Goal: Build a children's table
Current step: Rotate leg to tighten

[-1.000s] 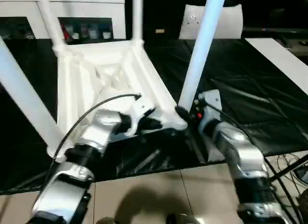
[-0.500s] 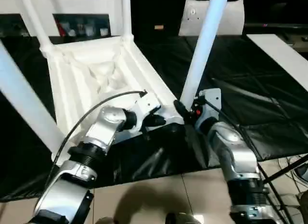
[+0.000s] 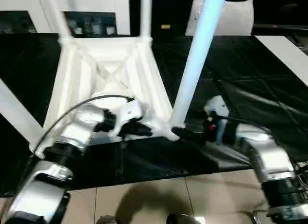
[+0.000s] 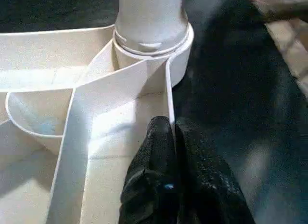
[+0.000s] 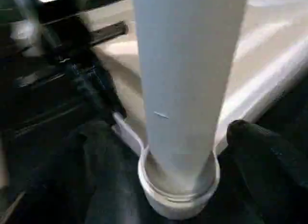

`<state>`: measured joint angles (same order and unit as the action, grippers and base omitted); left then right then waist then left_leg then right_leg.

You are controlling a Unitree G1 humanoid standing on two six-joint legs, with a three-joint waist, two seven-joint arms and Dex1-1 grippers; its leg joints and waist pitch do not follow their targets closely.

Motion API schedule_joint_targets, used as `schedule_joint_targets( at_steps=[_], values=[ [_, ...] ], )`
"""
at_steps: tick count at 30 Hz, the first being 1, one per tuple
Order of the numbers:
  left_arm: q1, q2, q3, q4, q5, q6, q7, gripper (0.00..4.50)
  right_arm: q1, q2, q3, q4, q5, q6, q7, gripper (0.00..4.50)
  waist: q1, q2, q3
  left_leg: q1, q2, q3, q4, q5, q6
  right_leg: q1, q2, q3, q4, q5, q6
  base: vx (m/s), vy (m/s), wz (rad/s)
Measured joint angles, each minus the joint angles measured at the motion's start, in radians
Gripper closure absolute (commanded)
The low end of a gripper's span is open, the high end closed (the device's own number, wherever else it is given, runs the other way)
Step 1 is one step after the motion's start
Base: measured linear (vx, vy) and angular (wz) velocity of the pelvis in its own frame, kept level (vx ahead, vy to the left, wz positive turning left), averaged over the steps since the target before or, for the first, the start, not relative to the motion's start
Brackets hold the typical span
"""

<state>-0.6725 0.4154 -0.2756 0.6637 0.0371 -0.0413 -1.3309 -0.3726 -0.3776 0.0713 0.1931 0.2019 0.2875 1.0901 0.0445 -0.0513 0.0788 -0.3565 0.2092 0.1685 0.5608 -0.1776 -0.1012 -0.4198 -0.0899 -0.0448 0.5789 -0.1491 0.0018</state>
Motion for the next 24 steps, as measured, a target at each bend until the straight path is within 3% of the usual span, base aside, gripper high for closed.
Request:
schedule_joint_targets(
  at_steps=[4,5,8,17,24],
  values=[
    [-0.008,0.023,-0.018,0.011,-0.002,-0.040,-0.079,4.50,-0.023,-0.053,0.055,0.025,0.004,-0.039,0.130,0.22,0.014,0.000,0.000,0.000,0.000,0.000,0.003,-0.001,0.001,0.001,-0.001,0.000,0.001,0.000,-0.001,0.000,0.000,0.00],
    [-0.008,0.028,-0.023,0.012,-0.003,-0.054,-0.101,4.50,-0.031,-0.058,0.061,0.037,0.010,-0.041,0.163,0.47,0.017,0.000,0.000,0.000,0.000,0.000,0.004,-0.001,0.001,0.001,-0.001,0.000,0.001,0.001,-0.001,0.000,0.000,0.00],
    [-0.017,0.038,-0.039,0.023,-0.004,-0.082,-0.143,4.50,-0.059,-0.065,0.072,0.073,0.023,-0.047,0.219,0.55,0.023,0.000,0.000,0.000,0.000,0.000,0.006,-0.001,0.001,0.001,-0.002,0.000,0.004,0.001,-0.001,0.000,0.000,0.00],
    [-0.044,0.045,-0.059,0.069,-0.001,-0.146,-0.209,4.50,-0.110,-0.066,0.101,0.167,0.023,-0.095,0.288,1.41,0.042,0.000,0.000,0.001,0.000,0.000,0.008,0.000,0.001,0.000,-0.001,0.000,0.007,0.000,-0.001,0.000,0.000,0.00],
    [-0.059,0.041,-0.064,0.100,-0.001,-0.172,-0.216,4.50,-0.140,-0.046,0.117,0.215,0.022,-0.123,0.314,1.97,0.044,0.000,0.000,0.001,0.000,0.001,0.008,0.000,0.001,0.000,-0.001,0.000,0.008,0.000,-0.002,0.000,0.000,0.00]
  ],
)
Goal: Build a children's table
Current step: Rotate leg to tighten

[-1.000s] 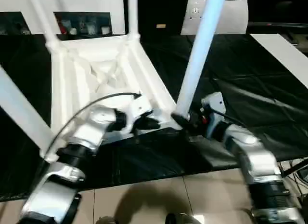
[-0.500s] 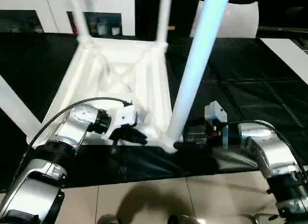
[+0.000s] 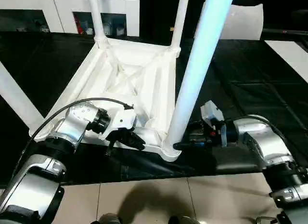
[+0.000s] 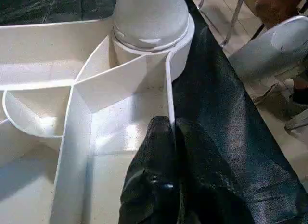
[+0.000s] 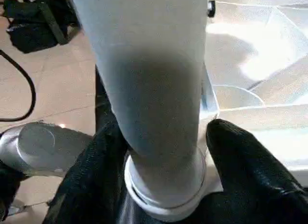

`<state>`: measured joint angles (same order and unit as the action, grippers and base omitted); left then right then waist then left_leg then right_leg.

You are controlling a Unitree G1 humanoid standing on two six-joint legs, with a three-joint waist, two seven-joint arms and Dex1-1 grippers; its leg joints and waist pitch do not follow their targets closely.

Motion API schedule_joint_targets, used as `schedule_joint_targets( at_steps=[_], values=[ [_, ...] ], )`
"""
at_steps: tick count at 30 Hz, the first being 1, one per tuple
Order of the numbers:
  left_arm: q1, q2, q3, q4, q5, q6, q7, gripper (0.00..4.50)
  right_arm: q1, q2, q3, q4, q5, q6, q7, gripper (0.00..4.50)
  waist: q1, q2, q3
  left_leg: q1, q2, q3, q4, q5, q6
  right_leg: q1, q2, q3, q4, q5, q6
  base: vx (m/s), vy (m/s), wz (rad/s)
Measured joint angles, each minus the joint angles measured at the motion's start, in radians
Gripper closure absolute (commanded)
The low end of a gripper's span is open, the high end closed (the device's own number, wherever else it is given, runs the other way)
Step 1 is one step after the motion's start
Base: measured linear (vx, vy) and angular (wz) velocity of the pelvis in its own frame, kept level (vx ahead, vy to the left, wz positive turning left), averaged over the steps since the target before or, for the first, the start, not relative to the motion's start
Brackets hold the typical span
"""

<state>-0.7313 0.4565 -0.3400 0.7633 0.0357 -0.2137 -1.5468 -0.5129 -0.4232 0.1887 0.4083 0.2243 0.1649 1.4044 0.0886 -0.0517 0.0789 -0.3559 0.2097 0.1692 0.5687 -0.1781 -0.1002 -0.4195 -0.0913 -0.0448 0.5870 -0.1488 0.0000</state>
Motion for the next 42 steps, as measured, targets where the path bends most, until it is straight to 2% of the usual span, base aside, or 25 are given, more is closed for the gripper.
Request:
schedule_joint_targets(
  at_steps=[7,14,19,23,26,28,31,33,36,37,38,39,40,41,42],
  values=[
    [-0.015,-0.004,-0.003,0.031,0.003,-0.020,-0.007,4.50,-0.006,0.021,0.014,0.028,0.000,-0.020,0.001,2.47,0.000,0.000,0.000,0.001,0.000,0.000,0.001,0.000,0.000,0.000,0.000,0.000,0.001,0.000,0.000,0.000,0.000,0.00],
    [-0.022,-0.004,-0.007,0.041,0.007,-0.027,-0.009,4.50,-0.002,0.025,0.012,0.025,0.003,-0.014,-0.003,2.57,0.000,0.000,0.000,0.002,0.001,0.000,0.001,0.000,0.000,0.000,0.000,0.000,0.004,-0.001,0.000,0.000,0.000,0.00],
    [-0.014,-0.036,0.021,0.022,-0.002,0.099,0.034,4.50,0.075,0.047,-0.025,-0.075,0.017,0.076,-0.102,2.57,0.006,0.002,0.000,0.005,-0.001,0.000,0.000,0.000,0.000,0.002,-0.001,0.002,0.006,-0.003,0.001,0.000,0.000,0.00],
    [-0.005,-0.075,0.055,0.018,0.027,0.190,0.185,4.50,0.115,0.123,-0.088,-0.110,-0.009,0.134,-0.321,2.57,-0.007,0.004,-0.001,0.008,-0.001,0.000,0.000,0.000,0.000,0.007,-0.001,0.003,0.005,-0.008,0.008,-0.027,0.000,-0.02],
    [-0.005,-0.136,0.081,0.013,0.054,0.262,0.341,4.50,0.122,0.219,-0.156,-0.121,-0.047,0.181,-0.552,2.57,-0.032,0.010,-0.004,0.008,-0.002,-0.004,0.000,0.000,0.000,0.006,-0.001,-0.001,-0.006,-0.008,0.009,-0.052,0.006,-0.05],
    [-0.005,-0.173,0.090,0.013,0.058,0.295,0.399,4.50,0.119,0.242,-0.177,-0.122,-0.064,0.194,-0.638,2.57,-0.045,0.014,-0.006,0.006,-0.003,-0.007,-0.002,0.000,0.000,0.006,-0.001,-0.003,-0.018,-0.008,0.009,0.000,0.000,0.00],
    [-0.005,-0.233,0.109,0.016,0.061,0.357,0.509,4.50,0.106,0.307,-0.212,-0.121,-0.099,0.226,-0.796,2.57,-0.063,0.019,-0.007,0.006,-0.003,-0.013,-0.003,0.000,0.000,0.014,-0.003,-0.013,-0.037,-0.008,0.009,0.000,0.000,0.00],
    [-0.010,-0.264,0.127,0.029,0.071,0.371,0.592,4.50,0.076,0.374,-0.234,-0.101,-0.134,0.239,-0.931,2.57,-0.081,0.025,-0.005,0.005,-0.002,-0.021,-0.004,0.000,0.000,0.020,-0.004,-0.027,-0.056,-0.008,0.008,0.000,0.000,0.00],
    [-0.021,-0.273,0.127,0.038,0.088,0.373,0.643,4.50,0.047,0.448,-0.262,-0.077,-0.149,0.240,-1.060,2.57,-0.100,0.040,0.004,0.006,0.002,-0.035,-0.014,0.000,0.001,0.039,-0.008,-0.070,-0.096,-0.009,0.008,0.000,0.000,0.00],
    [-0.023,-0.273,0.127,0.038,0.093,0.371,0.644,4.50,0.047,0.457,-0.263,-0.078,-0.150,0.238,-1.076,2.01,-0.102,0.045,0.008,0.006,0.004,-0.038,-0.018,-0.001,0.001,0.044,-0.013,-0.078,-0.100,-0.014,0.004,-0.058,0.000,0.06],
    [-0.024,-0.273,0.127,0.038,0.100,0.365,0.644,4.50,0.047,0.467,-0.267,-0.081,-0.150,0.235,-1.086,1.87,-0.096,0.046,0.015,0.006,0.006,-0.031,-0.025,0.000,0.001,0.045,-0.018,-0.076,-0.071,-0.031,-0.007,-0.058,0.000,0.06],
    [-0.024,-0.273,0.125,0.038,0.106,0.361,0.645,4.50,0.049,0.480,-0.276,-0.085,-0.148,0.235,-1.093,1.87,-0.094,0.042,0.019,0.011,0.006,-0.019,-0.026,0.000,0.001,0.037,-0.021,-0.070,-0.034,-0.053,-0.018,-0.058,-0.048,0.21],
    [-0.025,-0.273,0.124,0.038,0.112,0.356,0.646,4.50,0.052,0.492,-0.284,-0.087,-0.148,0.235,-1.098,1.66,-0.085,0.015,0.021,0.029,0.003,0.010,-0.029,0.000,0.001,0.020,-0.021,-0.042,-0.003,-0.069,-0.021,0.045,-0.108,0.22],
    [-0.024,-0.269,0.124,0.039,0.115,0.344,0.644,4.50,0.052,0.493,-0.284,-0.089,-0.147,0.234,-1.099,1.50,-0.081,0.007,0.026,0.043,-0.005,0.016,-0.016,-0.005,0.001,0.011,-0.019,-0.024,0.003,-0.066,-0.003,0.045,-0.108,0.22],
    [-0.023,-0.264,0.125,0.039,0.116,0.325,0.637,4.50,0.051,0.494,-0.283,-0.094,-0.147,0.230,-1.099,1.41,-0.070,0.010,0.030,0.041,-0.004,0.005,0.025,-0.049,0.013,0.006,-0.021,-0.035,-0.003,-0.063,0.002,0.073,-0.056,-0.15]
  ],
)
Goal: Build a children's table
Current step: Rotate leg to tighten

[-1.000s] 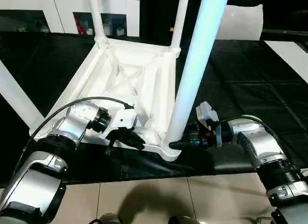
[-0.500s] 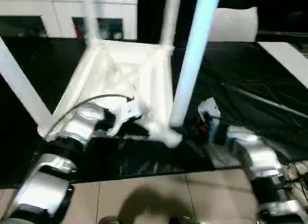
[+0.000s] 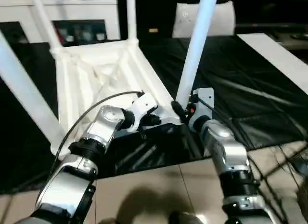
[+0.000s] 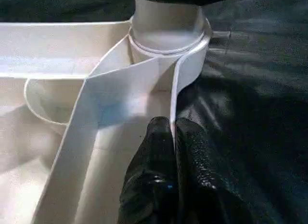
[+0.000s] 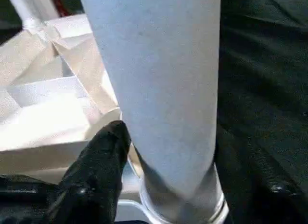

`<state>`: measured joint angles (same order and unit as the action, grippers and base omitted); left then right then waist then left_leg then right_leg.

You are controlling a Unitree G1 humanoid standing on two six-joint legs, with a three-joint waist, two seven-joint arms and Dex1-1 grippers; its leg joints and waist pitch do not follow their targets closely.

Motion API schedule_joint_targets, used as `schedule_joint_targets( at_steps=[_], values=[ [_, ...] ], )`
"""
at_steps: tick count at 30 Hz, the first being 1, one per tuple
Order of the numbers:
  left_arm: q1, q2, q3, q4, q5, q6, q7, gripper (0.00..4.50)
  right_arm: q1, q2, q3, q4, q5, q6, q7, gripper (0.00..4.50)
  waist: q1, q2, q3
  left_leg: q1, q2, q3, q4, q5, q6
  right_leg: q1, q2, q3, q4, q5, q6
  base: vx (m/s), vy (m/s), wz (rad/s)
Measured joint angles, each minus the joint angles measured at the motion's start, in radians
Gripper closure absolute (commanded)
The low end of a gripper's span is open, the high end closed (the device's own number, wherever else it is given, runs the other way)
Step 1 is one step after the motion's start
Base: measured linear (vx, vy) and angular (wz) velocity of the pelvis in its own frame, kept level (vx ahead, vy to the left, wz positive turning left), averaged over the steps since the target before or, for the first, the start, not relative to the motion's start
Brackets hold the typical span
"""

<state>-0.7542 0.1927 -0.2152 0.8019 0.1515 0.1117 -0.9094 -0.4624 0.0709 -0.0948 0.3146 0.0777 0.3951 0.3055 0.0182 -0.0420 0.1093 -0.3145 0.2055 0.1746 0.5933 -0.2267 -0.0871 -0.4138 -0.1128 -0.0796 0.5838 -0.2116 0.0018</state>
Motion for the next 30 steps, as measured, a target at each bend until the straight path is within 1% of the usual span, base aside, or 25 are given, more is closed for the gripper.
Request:
schedule_joint_targets(
  at_steps=[1,2,3,4,5,6,7,8,9,10,11,13,14,16,17,18,20,22,23,24,25,26,28,29,30],
  values=[
    [-0.001,0.007,-0.001,-0.001,0.000,-0.014,-0.009,4.50,-0.002,0.004,0.002,-0.001,0.001,-0.011,0.000,1.41,0.010,0.020,-0.003,0.000,-0.006,-0.023,0.008,-0.009,0.009,0.008,-0.001,-0.029,-0.012,0.000,0.001,0.103,0.049,-0.53],
    [-0.002,0.019,-0.003,0.000,-0.001,-0.042,-0.027,4.50,0.003,0.006,0.014,-0.006,0.000,-0.028,0.001,1.36,0.010,0.031,-0.006,-0.008,-0.011,-0.053,-0.007,-0.004,-0.001,0.009,0.000,-0.051,-0.031,0.000,0.001,0.103,0.049,-0.53],
    [-0.002,0.025,-0.007,0.000,-0.001,-0.059,-0.039,4.50,0.010,0.006,0.019,-0.010,-0.001,-0.039,0.001,1.17,0.009,0.031,-0.006,-0.011,-0.009,-0.061,-0.014,0.001,-0.008,0.012,0.004,-0.060,-0.045,0.000,0.001,0.108,0.045,-0.33],
    [-0.002,0.028,-0.010,0.001,-0.001,-0.073,-0.047,4.50,0.020,0.006,0.020,-0.018,-0.001,-0.047,0.002,1.05,0.008,0.030,-0.007,-0.014,-0.006,-0.060,-0.018,0.004,-0.014,0.013,0.004,-0.064,-0.052,0.001,-0.001,0.000,0.000,0.00],
    [-0.002,0.032,-0.015,0.004,-0.002,-0.098,-0.058,4.50,0.033,0.000,0.023,-0.032,0.000,-0.059,0.013,1.05,0.006,0.028,-0.007,-0.016,-0.004,-0.056,-0.018,0.010,-0.014,0.012,0.003,-0.061,-0.054,0.014,-0.018,0.000,0.000,0.00],
    [-0.002,0.040,-0.018,0.009,-0.003,-0.125,-0.071,4.50,0.047,-0.009,0.027,-0.043,0.006,-0.069,0.039,1.05,0.007,0.026,-0.007,-0.016,-0.005,-0.052,-0.016,0.015,-0.013,0.012,0.003,-0.054,-0.053,0.029,-0.028,0.000,0.000,0.00],
    [-0.002,0.044,-0.019,0.012,-0.004,-0.141,-0.081,4.50,0.057,-0.013,0.027,-0.051,0.010,-0.078,0.054,0.95,0.007,0.023,-0.007,-0.015,-0.007,-0.046,-0.015,0.015,-0.013,0.010,0.003,-0.043,-0.052,0.042,-0.030,0.000,0.000,0.00],
    [-0.003,0.053,-0.020,0.021,-0.006,-0.171,-0.089,4.50,0.076,-0.027,0.028,-0.073,0.019,-0.080,0.078,0.74,0.008,0.023,-0.008,-0.015,-0.008,-0.037,-0.015,0.015,-0.013,0.009,0.002,-0.036,-0.049,0.050,-0.030,0.000,0.000,0.00],
    [-0.003,0.058,-0.020,0.028,-0.008,-0.191,-0.093,4.50,0.088,-0.041,0.028,-0.085,0.034,-0.079,0.100,0.66,0.010,0.022,-0.008,-0.014,-0.008,-0.030,-0.016,0.015,-0.013,0.007,0.002,-0.030,-0.045,0.051,-0.030,0.056,0.017,0.10],
    [-0.003,0.060,-0.022,0.033,-0.010,-0.211,-0.098,4.50,0.103,-0.054,0.028,-0.106,0.047,-0.075,0.124,0.63,0.013,0.021,-0.008,-0.014,-0.008,-0.026,-0.016,0.015,-0.013,0.006,0.002,-0.025,-0.041,0.055,-0.031,0.069,-0.004,0.15],
    [-0.005,0.067,-0.023,0.040,-0.010,-0.236,-0.106,4.50,0.119,-0.071,0.032,-0.127,0.055,-0.073,0.151,0.58,0.014,0.019,-0.010,-0.014,-0.008,-0.020,-0.016,0.015,-0.013,0.003,0.002,-0.016,-0.037,0.070,-0.028,0.069,-0.004,0.15],
    [-0.010,0.084,-0.028,0.049,-0.010,-0.283,-0.127,4.50,0.151,-0.112,0.047,-0.172,0.072,-0.075,0.193,0.32,0.019,0.017,-0.011,-0.015,-0.008,-0.016,-0.017,0.014,-0.013,-0.005,0.002,-0.009,-0.028,0.082,-0.029,0.090,-0.042,0.16],
    [-0.012,0.097,-0.028,0.058,-0.011,-0.309,-0.138,4.50,0.175,-0.135,0.050,-0.198,0.088,-0.074,0.229,0.22,0.020,0.015,-0.012,-0.017,-0.008,-0.015,-0.017,0.015,-0.013,-0.009,0.002,-0.006,-0.019,0.088,-0.031,0.114,-0.077,0.19],
    [-0.023,0.116,-0.028,0.075,-0.011,-0.338,-0.150,4.50,0.204,-0.156,0.051,-0.233,0.114,-0.073,0.272,0.17,0.025,0.014,-0.013,-0.020,-0.005,-0.014,-0.019,0.016,-0.011,-0.015,0.004,-0.006,-0.007,0.079,-0.021,0.047,-0.057,0.07],
    [-0.033,0.124,-0.029,0.084,-0.006,-0.355,-0.151,4.50,0.229,-0.175,0.051,-0.266,0.128,-0.071,0.300,0.05,0.028,0.014,-0.013,-0.024,-0.002,-0.014,-0.019,0.016,-0.011,-0.020,0.006,-0.007,-0.003,0.076,-0.021,0.000,0.000,0.00],
    [-0.036,0.132,-0.029,0.091,-0.004,-0.370,-0.150,4.50,0.249,-0.195,0.051,-0.289,0.138,-0.068,0.321,0.05,0.030,0.014,-0.013,-0.026,0.001,-0.014,-0.020,0.016,-0.011,-0.023,0.010,-0.007,-0.003,0.075,-0.021,0.027,-0.053,-0.03],
    [-0.038,0.144,-0.027,0.106,-0.004,-0.402,-0.145,4.50,0.298,-0.238,0.049,-0.339,0.158,-0.050,0.361,0.05,0.034,0.013,-0.014,-0.027,0.004,-0.015,-0.019,0.016,-0.011,-0.024,0.018,-0.007,-0.003,0.074,-0.023,0.000,0.000,0.00],
    [-0.038,0.149,-0.020,0.113,-0.007,-0.405,-0.140,4.50,0.328,-0.258,0.050,-0.374,0.165,-0.039,0.383,0.05,0.034,0.013,-0.014,-0.026,0.006,-0.015,-0.019,0.016,-0.011,-0.025,0.020,-0.008,0.000,0.074,-0.023,0.000,0.000,0.00],
    [-0.028,0.147,0.000,0.113,-0.028,-0.390,-0.147,4.23,0.347,-0.271,0.059,-0.406,0.170,-0.032,0.396,0.01,0.032,0.013,-0.014,-0.026,0.006,-0.015,-0.018,0.016,-0.011,-0.026,0.020,-0.007,0.002,0.074,-0.024,0.000,0.000,0.00],
    [-0.015,0.146,0.014,0.107,-0.046,-0.377,-0.153,4.23,0.357,-0.275,0.066,-0.422,0.170,-0.028,0.401,0.01,0.031,0.013,-0.014,-0.026,0.007,-0.015,-0.017,0.016,-0.011,-0.026,0.021,-0.007,0.002,0.074,-0.024,0.000,0.000,0.00],
    [0.006,0.142,0.035,0.090,-0.072,-0.359,-0.158,4.06,0.366,-0.281,0.073,-0.439,0.171,-0.025,0.402,0.00,0.030,0.013,-0.014,-0.026,0.007,-0.015,-0.017,0.017,-0.013,-0.026,0.021,-0.007,0.002,0.075,-0.025,0.000,0.000,0.00],
    [0.026,0.133,0.058,0.059,-0.114,-0.347,-0.171,3.92,0.379,-0.284,0.075,-0.454,0.174,-0.020,0.402,0.00,0.034,0.013,-0.014,-0.026,0.008,-0.015,-0.017,0.018,-0.016,-0.026,0.021,-0.008,0.003,0.075,-0.025,0.000,0.000,0.00],
    [0.048,0.119,0.091,-0.011,-0.165,-0.321,-0.166,3.84,0.385,-0.281,0.084,-0.473,0.186,-0.006,0.396,0.00,0.040,0.012,-0.015,-0.025,0.008,-0.015,-0.015,0.018,-0.018,-0.025,0.020,-0.007,0.003,0.076,-0.028,0.000,0.000,0.00],
    [0.078,0.103,0.124,-0.086,-0.204,-0.282,-0.130,3.66,0.391,-0.268,0.086,-0.495,0.192,0.010,0.377,0.00,0.041,0.013,-0.016,-0.025,0.008,-0.015,-0.014,0.017,-0.019,-0.024,0.020,-0.007,0.002,0.077,-0.029,0.000,0.000,0.00],
    [0.108,0.087,0.150,-0.146,-0.231,-0.248,-0.088,3.66,0.394,-0.258,0.088,-0.511,0.192,0.024,0.357,0.00,0.041,0.013,-0.017,-0.024,0.009,-0.015,-0.012,0.017,-0.019,-0.022,0.019,-0.007,0.003,0.077,-0.029,0.000,0.000,0.00]
  ],
)
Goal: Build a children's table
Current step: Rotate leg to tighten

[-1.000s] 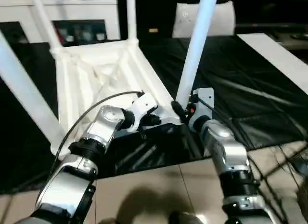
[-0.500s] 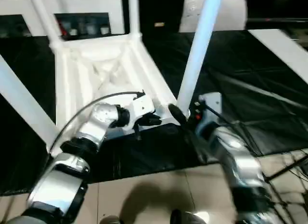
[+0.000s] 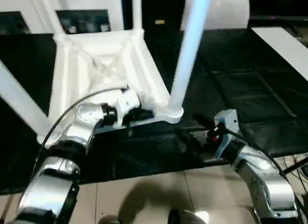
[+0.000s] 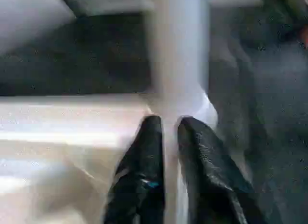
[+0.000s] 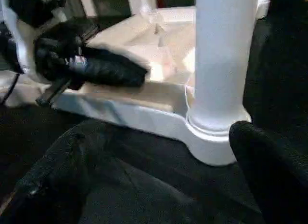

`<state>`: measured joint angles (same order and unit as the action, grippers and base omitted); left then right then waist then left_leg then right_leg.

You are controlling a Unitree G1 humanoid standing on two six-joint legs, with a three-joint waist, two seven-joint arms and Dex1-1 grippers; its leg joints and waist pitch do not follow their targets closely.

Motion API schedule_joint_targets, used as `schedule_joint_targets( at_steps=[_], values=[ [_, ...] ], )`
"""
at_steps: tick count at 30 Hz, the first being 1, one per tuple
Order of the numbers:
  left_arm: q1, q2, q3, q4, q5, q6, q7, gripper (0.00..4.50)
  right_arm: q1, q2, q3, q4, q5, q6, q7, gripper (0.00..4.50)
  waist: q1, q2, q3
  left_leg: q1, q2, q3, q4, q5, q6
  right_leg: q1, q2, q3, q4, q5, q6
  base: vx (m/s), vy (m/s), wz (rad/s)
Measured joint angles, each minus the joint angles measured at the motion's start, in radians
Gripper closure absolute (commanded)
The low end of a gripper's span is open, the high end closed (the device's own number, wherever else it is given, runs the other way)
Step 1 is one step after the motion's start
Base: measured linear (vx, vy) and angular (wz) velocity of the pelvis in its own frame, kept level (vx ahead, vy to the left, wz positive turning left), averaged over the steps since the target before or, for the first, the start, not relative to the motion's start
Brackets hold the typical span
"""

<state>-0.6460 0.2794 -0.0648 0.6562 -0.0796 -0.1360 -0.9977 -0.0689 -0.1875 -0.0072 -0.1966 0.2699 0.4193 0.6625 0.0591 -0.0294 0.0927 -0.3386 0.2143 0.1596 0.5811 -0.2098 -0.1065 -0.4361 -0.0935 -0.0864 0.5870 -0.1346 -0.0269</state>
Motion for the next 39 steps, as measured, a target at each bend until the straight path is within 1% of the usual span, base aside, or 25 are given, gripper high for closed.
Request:
schedule_joint_targets(
  at_steps=[3,6,11,12,13,14,15,16,17,18,19,20,21,22,23,24,25,26,28,30,31,32,34,36,39],
  values=[
    [0.074,-0.039,0.039,-0.109,-0.011,0.111,0.152,3.39,0.002,0.012,0.007,-0.032,-0.001,0.036,-0.042,0.00,-0.001,-0.005,-0.003,-0.001,0.000,0.000,0.005,-0.002,-0.003,0.001,0.001,0.000,0.000,-0.003,0.005,0.000,0.000,0.00],
    [0.191,-0.080,0.090,-0.273,-0.003,0.226,0.293,3.05,0.026,0.017,0.019,-0.065,-0.006,0.053,-0.062,0.00,-0.005,-0.009,-0.007,-0.002,0.000,-0.001,0.006,0.000,-0.005,0.001,0.001,0.000,0.000,-0.003,0.005,0.000,0.000,0.00],
    [0.376,-0.155,0.152,-0.584,-0.007,0.346,0.454,2.69,0.033,0.021,0.062,-0.084,-0.010,0.054,-0.086,0.00,-0.009,-0.013,-0.009,-0.004,0.005,-0.002,0.006,0.000,-0.006,0.001,0.002,-0.003,-0.002,-0.003,0.006,0.000,0.000,0.00],
    [0.406,-0.166,0.158,-0.638,-0.005,0.360,0.487,2.60,0.034,0.021,0.069,-0.087,-0.011,0.054,-0.088,0.00,-0.008,-0.015,-0.010,-0.007,0.004,-0.007,0.007,0.000,-0.006,0.002,0.001,-0.008,-0.002,-0.003,0.006,0.000,0.000,0.00],
    [0.432,-0.171,0.159,-0.688,-0.003,0.368,0.514,2.51,0.041,0.021,0.075,-0.091,-0.016,0.051,-0.089,0.00,-0.018,-0.009,-0.013,-0.021,0.001,-0.032,0.010,0.002,-0.008,0.008,-0.003,-0.029,-0.006,-0.004,0.009,0.005,-0.028,0.38],
    [0.465,-0.178,0.159,-0.739,0.008,0.375,0.546,2.44,0.049,0.020,0.084,-0.092,-0.028,0.049,-0.089,0.00,-0.026,-0.007,-0.014,-0.032,0.002,-0.063,0.012,0.006,-0.012,0.020,-0.001,-0.052,-0.014,-0.004,0.009,0.005,-0.028,0.38],
    [0.491,-0.180,0.163,-0.768,0.018,0.377,0.566,2.40,0.049,0.021,0.093,-0.091,-0.031,0.047,-0.089,0.00,-0.030,-0.004,-0.014,-0.036,0.004,-0.090,0.015,0.008,-0.016,0.030,0.000,-0.070,-0.015,-0.006,0.006,0.022,-0.083,0.64],
    [0.508,-0.183,0.166,-0.781,0.026,0.385,0.582,2.40,0.049,0.023,0.098,-0.091,-0.033,0.046,-0.090,0.00,-0.033,-0.001,-0.012,-0.040,0.004,-0.112,0.015,0.009,-0.017,0.037,0.003,-0.082,-0.010,-0.014,-0.002,0.050,-0.132,0.59],
    [0.530,-0.184,0.170,-0.800,0.036,0.399,0.600,2.22,0.047,0.030,0.105,-0.091,-0.036,0.045,-0.091,0.00,-0.035,0.002,-0.013,-0.040,0.004,-0.144,0.016,0.013,-0.023,0.036,0.016,-0.085,0.019,-0.035,-0.035,0.050,-0.132,0.59],
    [0.552,-0.185,0.180,-0.819,0.045,0.418,0.622,2.10,0.044,0.036,0.109,-0.087,-0.037,0.044,-0.098,0.00,-0.037,0.000,-0.014,-0.041,0.003,-0.165,0.016,0.016,-0.027,0.035,0.030,-0.081,0.042,-0.058,-0.075,0.060,-0.158,0.67],
    [0.575,-0.191,0.183,-0.839,0.060,0.438,0.643,2.03,0.043,0.038,0.110,-0.082,-0.038,0.042,-0.109,0.00,-0.034,-0.008,-0.017,-0.045,-0.004,-0.179,0.016,0.019,-0.023,0.036,0.039,-0.071,0.057,-0.070,-0.092,0.013,-0.156,0.76],
    [0.589,-0.204,0.179,-0.848,0.075,0.456,0.661,1.99,0.040,0.033,0.102,-0.074,-0.040,0.038,-0.121,0.00,-0.021,-0.023,-0.025,-0.046,-0.010,-0.177,0.023,0.014,-0.018,0.036,0.037,-0.073,0.070,-0.085,-0.050,0.013,-0.156,0.76],
    [0.616,-0.216,0.177,-0.869,0.084,0.464,0.678,1.91,0.027,0.032,0.094,-0.061,-0.041,0.039,-0.136,0.00,-0.001,-0.031,-0.024,-0.034,0.002,-0.137,0.055,-0.006,0.015,0.030,0.036,-0.071,0.075,-0.089,-0.034,-0.048,-0.154,0.45],
    [0.640,-0.222,0.171,-0.880,0.087,0.467,0.685,1.78,0.025,0.032,0.084,-0.056,-0.041,0.039,-0.149,0.00,0.009,-0.031,-0.023,-0.033,-0.006,-0.093,0.087,-0.016,0.031,0.033,0.034,-0.066,0.073,-0.090,-0.033,-0.011,-0.123,0.11],
    [0.656,-0.222,0.157,-0.891,0.087,0.471,0.689,1.66,0.026,0.029,0.072,-0.053,-0.043,0.040,-0.161,0.00,0.034,-0.032,-0.025,-0.019,-0.035,-0.055,0.089,-0.025,0.048,0.031,0.034,-0.049,0.067,-0.090,-0.032,-0.011,-0.123,0.11],
    [0.661,-0.219,0.150,-0.905,0.085,0.470,0.689,1.59,0.027,0.026,0.068,-0.051,-0.046,0.040,-0.166,0.00,0.043,-0.036,-0.024,-0.010,-0.064,-0.041,0.087,-0.044,0.076,0.028,0.034,-0.036,0.063,-0.089,-0.031,0.029,-0.069,0.15],
    [0.666,-0.217,0.141,-0.920,0.083,0.466,0.687,1.59,0.028,0.019,0.066,-0.045,-0.049,0.037,-0.165,0.00,0.053,-0.035,-0.024,-0.008,-0.079,-0.042,0.084,-0.053,0.091,0.027,0.035,-0.033,0.059,-0.087,-0.033,0.000,0.000,0.00],
    [0.691,-0.211,0.139,-0.950,0.075,0.458,0.686,1.46,0.027,0.011,0.067,-0.038,-0.052,0.032,-0.164,0.00,0.065,-0.032,-0.025,-0.002,-0.081,-0.043,0.078,-0.062,0.093,0.030,0.035,-0.034,0.057,-0.072,-0.038,0.000,0.000,0.00],
    [0.731,-0.213,0.158,-0.971,0.065,0.463,0.697,1.34,0.028,0.014,0.083,-0.034,-0.066,0.021,-0.161,0.00,0.057,-0.025,-0.027,0.007,-0.078,-0.040,0.064,-0.056,0.055,0.038,0.037,-0.035,0.047,-0.066,-0.038,0.000,0.000,0.00],
    [0.750,-0.210,0.185,-0.974,0.075,0.480,0.724,1.06,0.028,0.019,0.094,-0.034,-0.067,0.010,-0.158,0.00,0.047,-0.021,-0.029,0.009,-0.063,-0.026,0.060,-0.050,0.052,0.044,0.042,-0.036,0.028,-0.051,-0.038,0.000,0.000,0.00],
    [0.760,-0.212,0.194,-0.979,0.080,0.484,0.737,1.06,0.028,0.020,0.095,-0.034,-0.066,0.008,-0.159,0.00,0.042,-0.021,-0.029,0.010,-0.058,-0.019,0.060,-0.051,0.050,0.048,0.043,-0.036,0.023,-0.048,-0.036,0.000,0.000,0.00],
    [0.766,-0.213,0.205,-0.985,0.087,0.489,0.754,0.96,0.028,0.019,0.094,-0.034,-0.066,0.006,-0.162,0.00,0.030,-0.021,-0.029,0.011,-0.057,-0.014,0.060,-0.053,0.047,0.053,0.042,-0.036,0.020,-0.047,-0.032,0.000,0.000,0.00],
    [0.765,-0.227,0.215,-0.999,0.096,0.494,0.781,0.96,0.028,0.019,0.094,-0.034,-0.066,0.004,-0.164,0.00,0.015,-0.022,-0.029,0.021,-0.056,-0.010,0.058,-0.053,0.048,0.059,0.041,-0.036,0.014,-0.048,-0.029,0.000,0.000,0.00],
    [0.762,-0.242,0.231,-1.009,0.096,0.506,0.824,0.96,0.028,0.018,0.094,-0.034,-0.066,0.002,-0.164,0.00,-0.008,-0.020,-0.028,0.024,-0.055,-0.011,0.049,-0.053,0.048,0.070,0.041,-0.044,-0.005,-0.049,-0.025,0.000,0.000,0.00],
    [0.747,-0.247,0.270,-1.007,0.094,0.511,0.875,0.96,0.028,0.014,0.098,-0.032,-0.067,-0.008,-0.161,0.00,-0.032,-0.020,-0.029,0.019,-0.050,-0.014,0.043,-0.053,0.048,0.073,0.038,-0.064,-0.026,-0.048,-0.022,0.000,0.000,0.00]
  ],
)
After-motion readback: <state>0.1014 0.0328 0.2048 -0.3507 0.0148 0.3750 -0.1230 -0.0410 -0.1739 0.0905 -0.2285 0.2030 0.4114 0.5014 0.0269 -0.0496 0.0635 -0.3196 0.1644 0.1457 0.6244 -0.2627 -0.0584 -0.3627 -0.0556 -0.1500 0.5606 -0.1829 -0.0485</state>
